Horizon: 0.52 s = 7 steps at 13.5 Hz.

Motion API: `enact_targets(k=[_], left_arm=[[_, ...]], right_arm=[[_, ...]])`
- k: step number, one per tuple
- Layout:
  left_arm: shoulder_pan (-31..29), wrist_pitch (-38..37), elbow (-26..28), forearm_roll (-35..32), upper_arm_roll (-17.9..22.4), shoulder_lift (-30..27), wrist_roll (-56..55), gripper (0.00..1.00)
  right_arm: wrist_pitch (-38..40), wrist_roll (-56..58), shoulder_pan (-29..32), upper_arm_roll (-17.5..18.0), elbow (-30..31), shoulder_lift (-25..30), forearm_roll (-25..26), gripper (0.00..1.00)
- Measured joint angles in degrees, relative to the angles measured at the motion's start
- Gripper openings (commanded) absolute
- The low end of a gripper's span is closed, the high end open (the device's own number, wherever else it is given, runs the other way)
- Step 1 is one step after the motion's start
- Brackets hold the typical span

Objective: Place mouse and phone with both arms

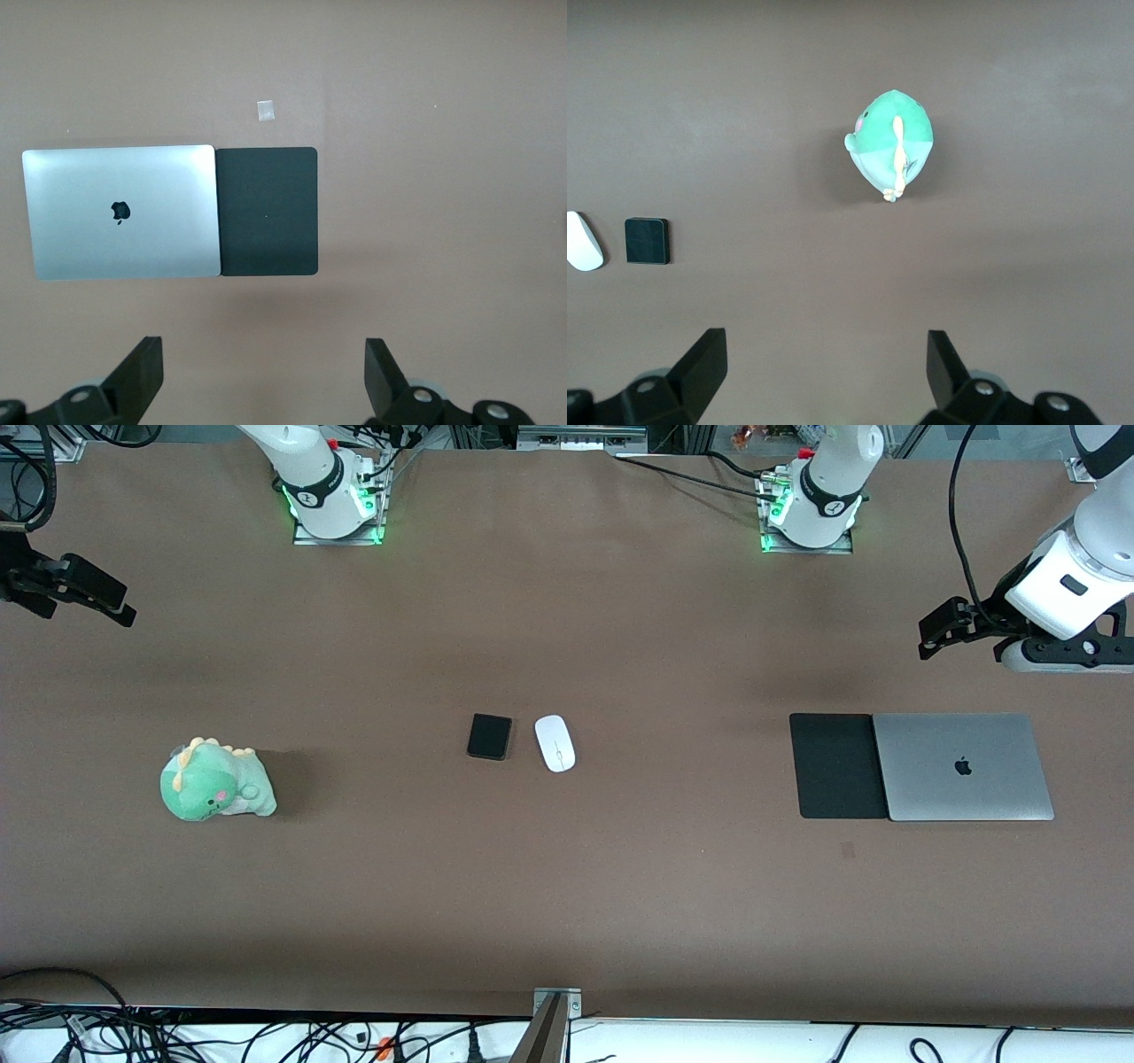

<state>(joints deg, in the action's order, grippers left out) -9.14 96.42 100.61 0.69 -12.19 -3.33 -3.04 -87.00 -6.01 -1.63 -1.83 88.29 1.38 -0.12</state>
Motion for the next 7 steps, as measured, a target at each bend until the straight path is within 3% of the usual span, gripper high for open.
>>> enact_targets(k=[7], left_arm=[[0.1, -0.1, 0.1, 0.0, -0.3, 0.1, -0.6, 1.00]], right_arm=[[0.0, 0.0, 0.0, 0.0, 0.0, 0.0, 0.0, 1.00]])
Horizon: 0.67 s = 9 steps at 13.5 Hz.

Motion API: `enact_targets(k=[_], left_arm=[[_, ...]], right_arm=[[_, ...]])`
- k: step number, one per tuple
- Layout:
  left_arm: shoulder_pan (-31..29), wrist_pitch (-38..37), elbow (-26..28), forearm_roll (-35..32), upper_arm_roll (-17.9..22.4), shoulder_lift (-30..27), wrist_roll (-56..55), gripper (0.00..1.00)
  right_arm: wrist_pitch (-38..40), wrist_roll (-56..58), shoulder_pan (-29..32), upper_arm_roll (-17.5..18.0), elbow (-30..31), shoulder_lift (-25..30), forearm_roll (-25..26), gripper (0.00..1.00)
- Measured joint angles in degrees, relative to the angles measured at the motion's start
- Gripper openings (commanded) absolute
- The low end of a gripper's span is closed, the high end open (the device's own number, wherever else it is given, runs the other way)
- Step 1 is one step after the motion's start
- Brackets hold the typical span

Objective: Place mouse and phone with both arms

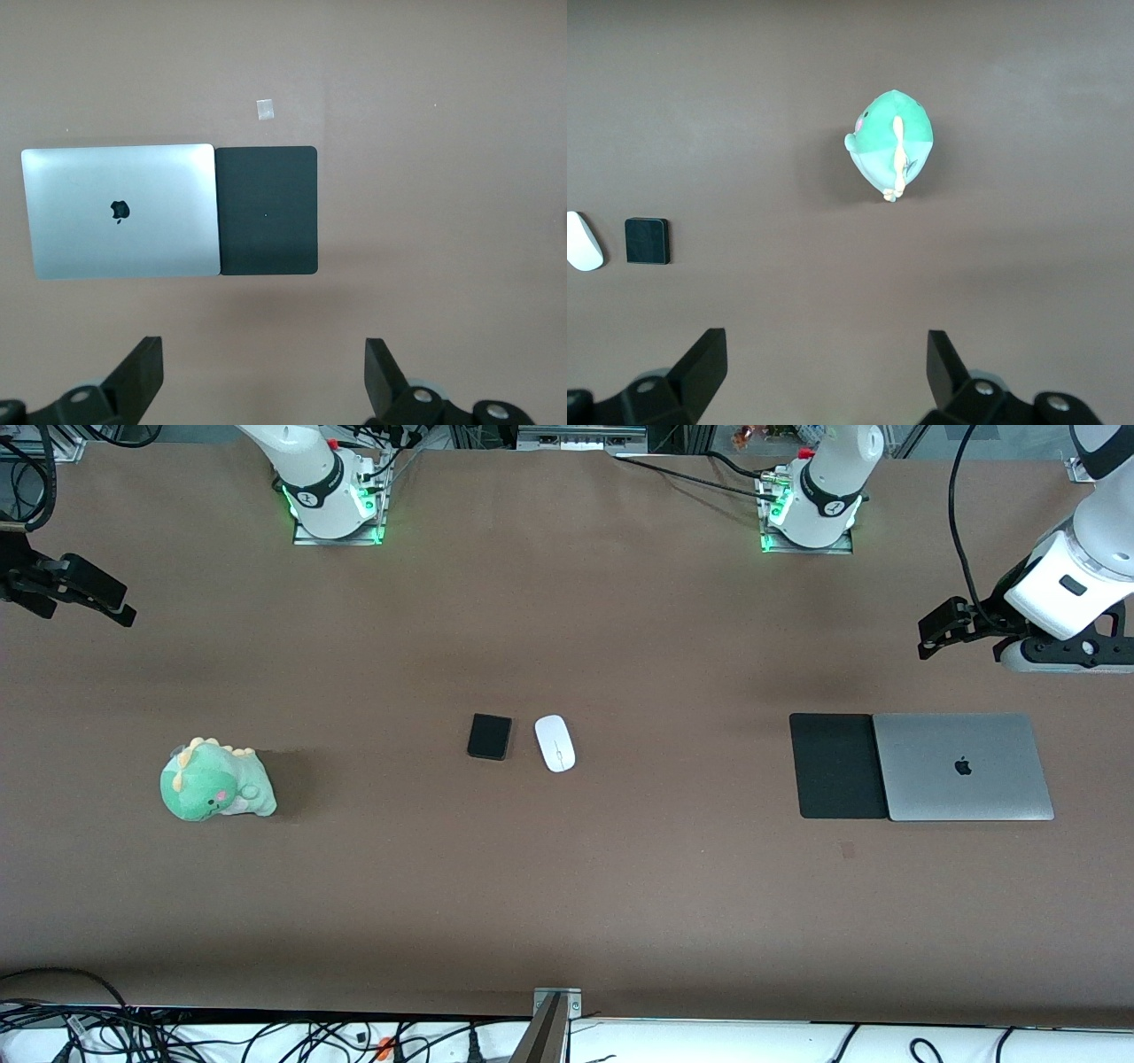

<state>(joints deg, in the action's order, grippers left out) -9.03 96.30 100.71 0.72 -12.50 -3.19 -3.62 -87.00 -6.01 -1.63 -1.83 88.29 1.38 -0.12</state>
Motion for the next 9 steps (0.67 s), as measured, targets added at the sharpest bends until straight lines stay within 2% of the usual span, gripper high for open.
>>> enact_targets(k=[2, 4, 7, 9], left_arm=[[0.1, 0.1, 0.2, 0.1, -2.6, 0.9, -4.1, 1.00], [0.3, 1.5, 0.4, 0.4, -7.9, 3.3, -12.5, 1.00], [1.0, 8.1, 0.7, 0.5, -17.5, 9.1, -26.4, 1.00], [2.7, 14.9, 0.8, 0.5, -21.6, 13.7, -34.1, 1.00]], right_arm=[[0.0, 0.0, 0.0, 0.1, 0.0, 0.0, 0.0, 1.00], [0.0, 0.2, -0.6, 0.3, 0.0, -0.3, -0.1, 1.00], [0.4, 0.2, -2.4, 0.5, 0.2, -1.7, -0.1, 1.00], [0.9, 0.2, -2.7, 0.6, 0.3, -3.0, -0.1, 1.00]])
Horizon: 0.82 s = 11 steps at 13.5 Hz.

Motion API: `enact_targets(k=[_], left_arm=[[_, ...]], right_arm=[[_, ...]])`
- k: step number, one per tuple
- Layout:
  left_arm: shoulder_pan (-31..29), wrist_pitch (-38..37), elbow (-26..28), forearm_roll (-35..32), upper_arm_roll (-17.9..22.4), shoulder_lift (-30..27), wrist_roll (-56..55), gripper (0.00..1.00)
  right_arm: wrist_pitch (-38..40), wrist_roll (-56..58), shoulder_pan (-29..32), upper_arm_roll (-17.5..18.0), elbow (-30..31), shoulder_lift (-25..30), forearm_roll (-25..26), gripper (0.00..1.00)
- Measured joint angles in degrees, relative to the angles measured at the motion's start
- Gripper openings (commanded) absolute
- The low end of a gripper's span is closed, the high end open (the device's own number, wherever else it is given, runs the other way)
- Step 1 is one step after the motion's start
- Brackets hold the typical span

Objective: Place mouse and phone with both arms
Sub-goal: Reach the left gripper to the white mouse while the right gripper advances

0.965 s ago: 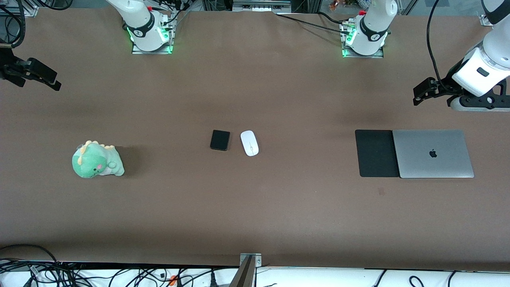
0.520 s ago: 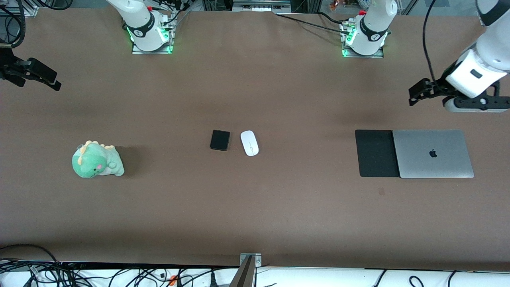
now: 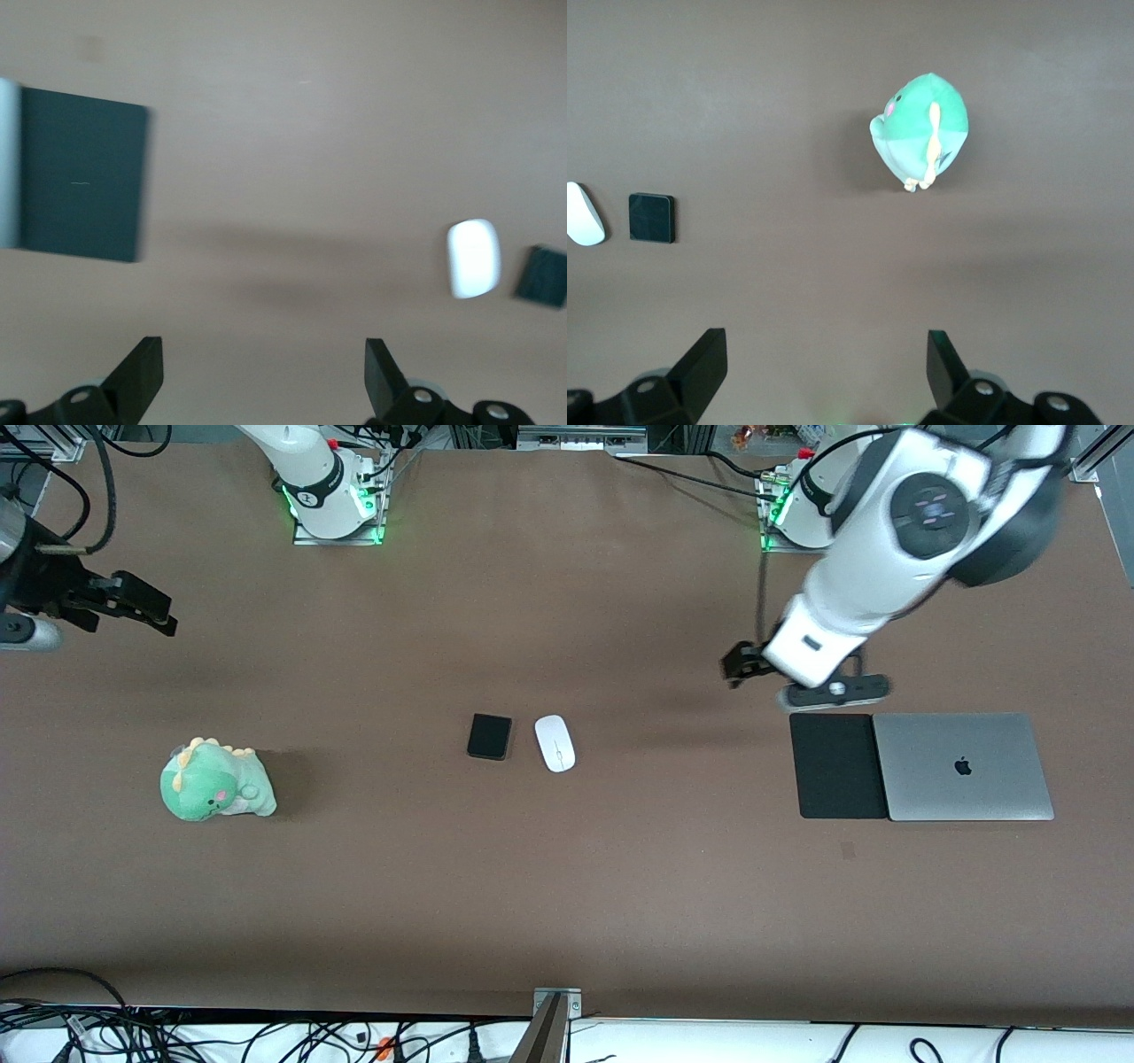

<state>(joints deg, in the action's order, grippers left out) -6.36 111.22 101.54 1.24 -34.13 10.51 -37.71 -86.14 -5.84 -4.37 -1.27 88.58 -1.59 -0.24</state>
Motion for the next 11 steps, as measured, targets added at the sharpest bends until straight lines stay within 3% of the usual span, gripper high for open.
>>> enact_targets(k=[3, 7, 11], left_arm=[[8.0, 6.5, -2.6, -1.8, -0.8, 9.2, -10.8, 1.00], [17.0, 7.1, -12.6, -10.8, 0.0, 23.3, -22.3, 1.00], [32.0, 8.6, -21.6, -14.9, 9.2, 33.9, -31.8, 1.00]], right_arm=[[0.2, 0.0, -0.6, 0.0, 0.1, -1.8, 0.0, 1.00], [0.5, -0.3, -3.0, 0.0, 0.1, -3.6, 0.0, 1.00], [0.7, -0.3, -3.0, -0.1, 0.3, -4.0, 0.0, 1.00]])
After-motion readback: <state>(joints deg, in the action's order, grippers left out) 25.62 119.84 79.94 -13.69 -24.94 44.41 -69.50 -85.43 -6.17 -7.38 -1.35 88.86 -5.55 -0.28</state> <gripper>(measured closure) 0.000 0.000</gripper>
